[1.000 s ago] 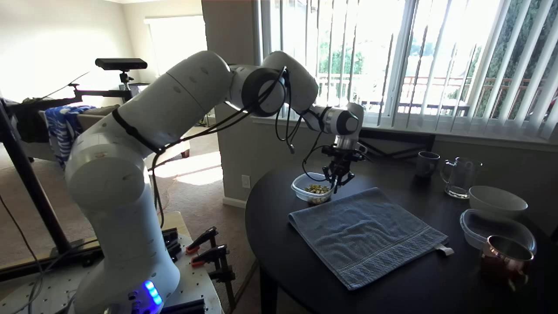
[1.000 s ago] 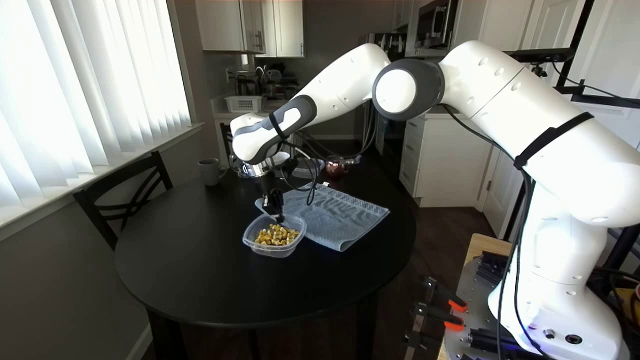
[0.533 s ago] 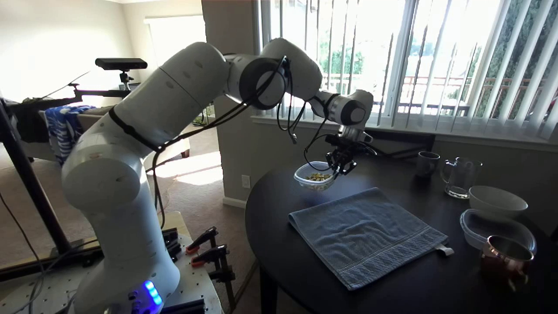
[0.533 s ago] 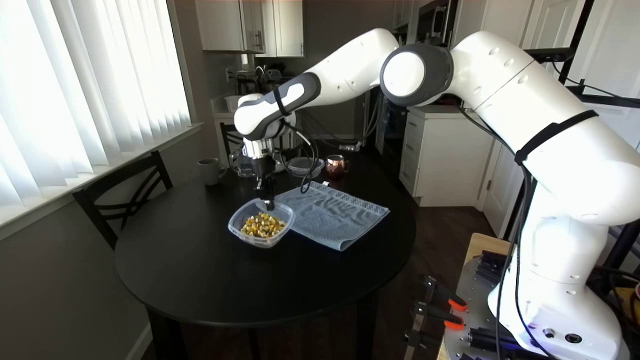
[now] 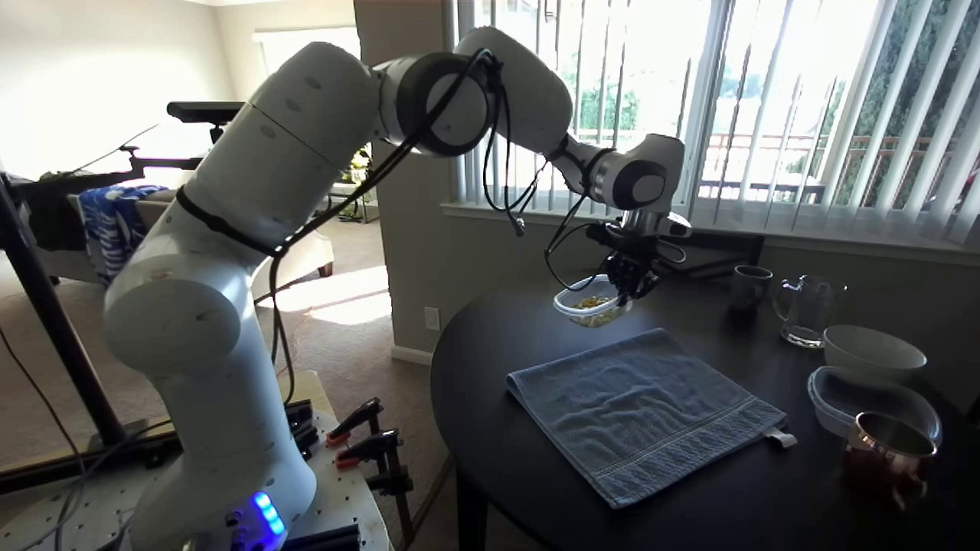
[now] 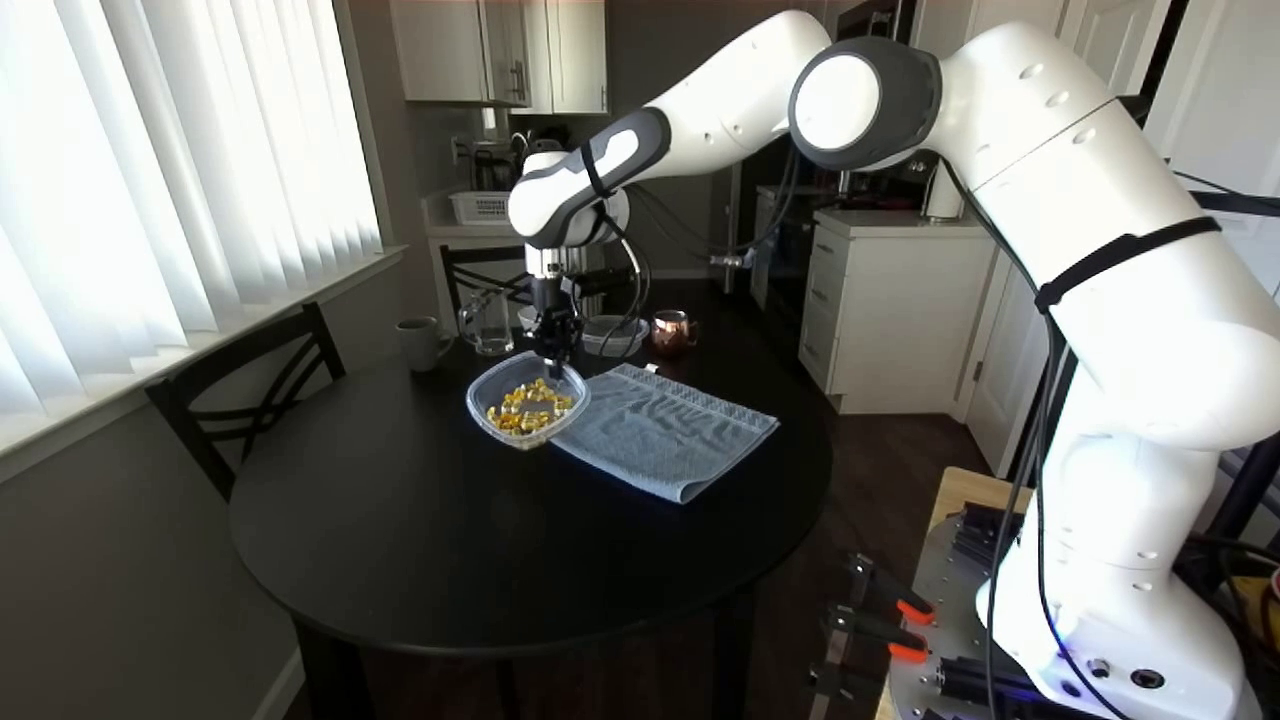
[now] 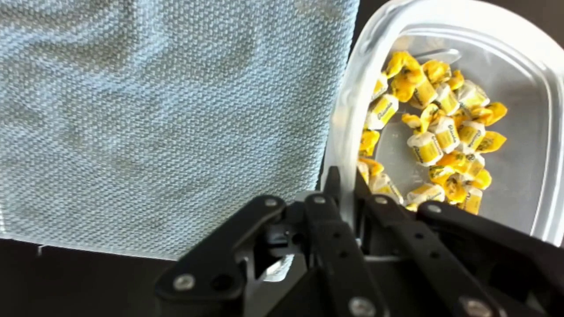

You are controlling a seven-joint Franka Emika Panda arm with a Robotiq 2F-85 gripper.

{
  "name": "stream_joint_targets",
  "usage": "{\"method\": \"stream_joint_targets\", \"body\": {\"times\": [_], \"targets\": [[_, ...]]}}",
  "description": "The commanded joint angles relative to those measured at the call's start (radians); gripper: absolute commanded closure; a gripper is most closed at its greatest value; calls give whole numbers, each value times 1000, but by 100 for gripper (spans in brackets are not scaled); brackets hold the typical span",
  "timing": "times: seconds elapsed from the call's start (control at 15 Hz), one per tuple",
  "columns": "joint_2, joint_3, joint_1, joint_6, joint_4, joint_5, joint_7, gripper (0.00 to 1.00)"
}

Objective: Pour the contents of the lunchbox onto the blue towel

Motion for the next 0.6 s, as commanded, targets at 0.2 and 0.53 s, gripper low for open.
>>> {"method": "stream_joint_targets", "body": {"times": [0.2, 0.53], "targets": [[-63, -158, 178, 200, -139, -181, 376, 99], [-137, -276, 322, 2, -158, -387, 631, 99]]}}
